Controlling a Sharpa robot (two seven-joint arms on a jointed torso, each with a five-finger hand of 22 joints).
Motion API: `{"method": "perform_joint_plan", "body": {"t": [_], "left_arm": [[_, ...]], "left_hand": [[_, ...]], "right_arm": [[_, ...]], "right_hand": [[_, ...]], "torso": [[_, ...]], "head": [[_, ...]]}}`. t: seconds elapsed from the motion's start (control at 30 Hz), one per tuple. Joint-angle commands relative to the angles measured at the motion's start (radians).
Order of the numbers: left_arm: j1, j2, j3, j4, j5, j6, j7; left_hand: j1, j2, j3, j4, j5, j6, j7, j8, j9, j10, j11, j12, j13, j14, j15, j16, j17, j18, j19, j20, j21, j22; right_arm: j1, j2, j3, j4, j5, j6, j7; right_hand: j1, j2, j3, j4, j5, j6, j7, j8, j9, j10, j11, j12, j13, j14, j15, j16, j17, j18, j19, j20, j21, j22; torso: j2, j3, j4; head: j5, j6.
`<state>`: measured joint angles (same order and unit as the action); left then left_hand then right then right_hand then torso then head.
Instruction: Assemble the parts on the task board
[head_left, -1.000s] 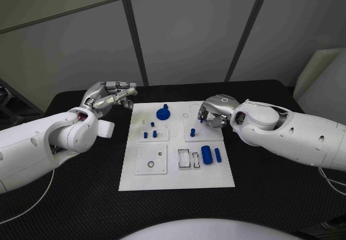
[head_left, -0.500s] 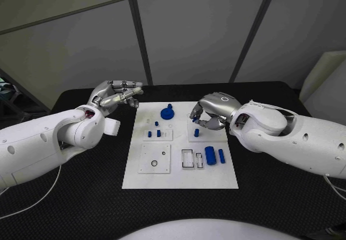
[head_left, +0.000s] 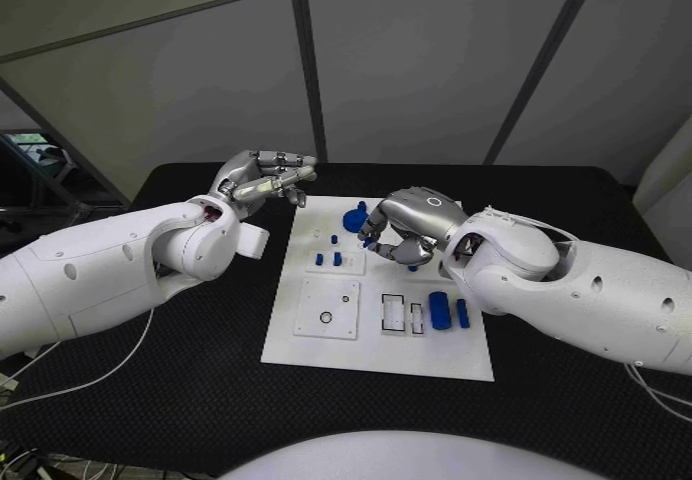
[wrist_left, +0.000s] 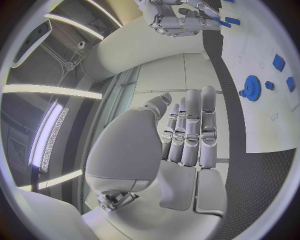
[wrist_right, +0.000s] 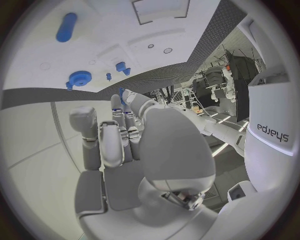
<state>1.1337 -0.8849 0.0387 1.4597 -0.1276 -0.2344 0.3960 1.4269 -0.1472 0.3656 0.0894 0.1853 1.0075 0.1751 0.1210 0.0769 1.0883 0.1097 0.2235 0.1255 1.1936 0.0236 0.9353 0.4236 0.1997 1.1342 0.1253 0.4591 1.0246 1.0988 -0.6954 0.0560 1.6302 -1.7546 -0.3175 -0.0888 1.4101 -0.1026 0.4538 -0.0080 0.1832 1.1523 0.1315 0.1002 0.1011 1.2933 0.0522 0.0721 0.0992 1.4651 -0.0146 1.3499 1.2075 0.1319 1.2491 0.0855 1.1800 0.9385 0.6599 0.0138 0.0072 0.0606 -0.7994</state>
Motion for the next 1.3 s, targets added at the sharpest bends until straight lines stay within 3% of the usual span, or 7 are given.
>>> {"method": "perform_joint_plan", "body": {"t": [0.03, 0.27, 0.37, 0.5, 0.9, 1.3], "left_arm": [[0.001, 0.004, 0.001, 0.002, 0.004, 0.013, 0.002], [0.002, 0.01, 0.001, 0.003, 0.004, 0.013, 0.003], [0.002, 0.012, 0.001, 0.003, 0.004, 0.013, 0.003], [0.002, 0.016, 0.001, 0.002, 0.004, 0.015, 0.003], [0.002, 0.022, 0.001, -0.002, 0.004, 0.016, 0.0], [0.002, 0.025, 0.001, -0.004, 0.004, 0.017, -0.001]], "left_hand": [[0.012, -0.001, -0.001, -0.006, 0.006, -0.003, 0.003, -0.005, -0.002, -0.007, -0.001, -0.001, -0.001, -0.006, 0.001, -0.003, -0.002, -0.018, 0.002, -0.004, -0.005, -0.002], [0.011, -0.001, -0.002, -0.006, 0.006, -0.004, 0.004, -0.006, -0.002, -0.009, 0.0, -0.001, -0.001, -0.007, 0.002, -0.004, -0.002, -0.018, 0.002, -0.004, -0.006, -0.002], [0.011, -0.001, -0.002, -0.006, 0.006, -0.004, 0.004, -0.006, -0.002, -0.01, 0.0, -0.001, -0.002, -0.007, 0.002, -0.004, -0.002, -0.018, 0.002, -0.004, -0.006, -0.002], [0.01, -0.001, -0.002, -0.006, 0.006, -0.005, 0.005, -0.006, -0.002, -0.011, 0.001, -0.001, -0.002, -0.007, 0.003, -0.004, -0.003, -0.018, 0.001, -0.004, -0.007, -0.002], [0.01, -0.001, -0.002, -0.006, 0.006, -0.005, 0.005, -0.006, -0.002, -0.011, 0.001, -0.001, -0.002, -0.007, 0.003, -0.004, -0.003, -0.018, 0.001, -0.004, -0.007, -0.002], [0.009, 0.0, -0.003, -0.005, 0.006, -0.006, 0.006, -0.006, -0.003, -0.012, 0.001, -0.001, -0.002, -0.008, 0.003, -0.005, -0.004, -0.019, 0.001, -0.003, -0.007, -0.003]], "right_arm": [[-0.02, 0.02, -0.004, -0.016, 0.027, 0.007, 0.023], [-0.064, 0.057, -0.008, -0.041, 0.03, 0.025, 0.03], [-0.073, 0.067, -0.016, -0.045, 0.027, 0.034, 0.03], [-0.077, 0.074, -0.024, -0.052, 0.025, 0.049, 0.029], [-0.083, 0.085, -0.04, -0.063, 0.023, 0.072, 0.031], [-0.089, 0.091, -0.044, -0.064, 0.023, 0.081, 0.033]], "right_hand": [[-0.006, 0.0, -0.002, -0.001, 0.007, 0.0, 0.001, -0.004, 0.002, -0.002, 0.007, -0.005, 0.0, 0.048, -0.007, 0.007, -0.001, -0.009, 0.002, -0.002, 0.007, 0.001], [-0.005, 0.0, -0.001, -0.003, 0.01, -0.001, 0.002, -0.005, 0.002, -0.003, 0.007, -0.006, 0.0, 0.047, -0.006, 0.006, -0.002, -0.009, 0.0, -0.001, 0.006, 0.0], [-0.004, 0.0, -0.001, -0.003, 0.011, -0.002, 0.002, -0.006, 0.002, -0.004, 0.007, -0.006, 0.0, 0.047, -0.006, 0.006, -0.002, -0.009, 0.0, -0.001, 0.006, 0.0], [-0.004, 0.0, -0.001, -0.003, 0.012, -0.002, 0.002, -0.006, 0.002, -0.004, 0.008, -0.006, 0.0, 0.047, -0.006, 0.007, -0.001, -0.009, 0.0, -0.001, 0.006, 0.0], [-0.004, 0.001, -0.001, -0.004, 0.014, -0.003, 0.003, -0.007, 0.002, -0.004, 0.008, -0.006, 0.0, 0.048, -0.006, 0.008, 0.001, -0.009, 0.001, -0.001, 0.008, 0.003], [-0.004, 0.001, -0.001, -0.004, 0.014, -0.003, 0.003, -0.007, 0.002, -0.004, 0.008, -0.006, 0.0, 0.048, -0.006, 0.008, 0.001, -0.009, 0.001, -0.001, 0.008, 0.003]], "torso": [[0.0, 0.0013, -0.002], [0.0, 0.0017, -0.0011], [-0.001, 0.0017, -0.0015], [-0.001, 0.0005, -0.0007], [0.0, 0.0019, -0.0013], [0.0, 0.0017, -0.0018]], "head": [[0.014, -0.004], [0.039, -0.015], [0.047, -0.021], [0.054, -0.027], [0.069, -0.038], [0.076, -0.044]]}}
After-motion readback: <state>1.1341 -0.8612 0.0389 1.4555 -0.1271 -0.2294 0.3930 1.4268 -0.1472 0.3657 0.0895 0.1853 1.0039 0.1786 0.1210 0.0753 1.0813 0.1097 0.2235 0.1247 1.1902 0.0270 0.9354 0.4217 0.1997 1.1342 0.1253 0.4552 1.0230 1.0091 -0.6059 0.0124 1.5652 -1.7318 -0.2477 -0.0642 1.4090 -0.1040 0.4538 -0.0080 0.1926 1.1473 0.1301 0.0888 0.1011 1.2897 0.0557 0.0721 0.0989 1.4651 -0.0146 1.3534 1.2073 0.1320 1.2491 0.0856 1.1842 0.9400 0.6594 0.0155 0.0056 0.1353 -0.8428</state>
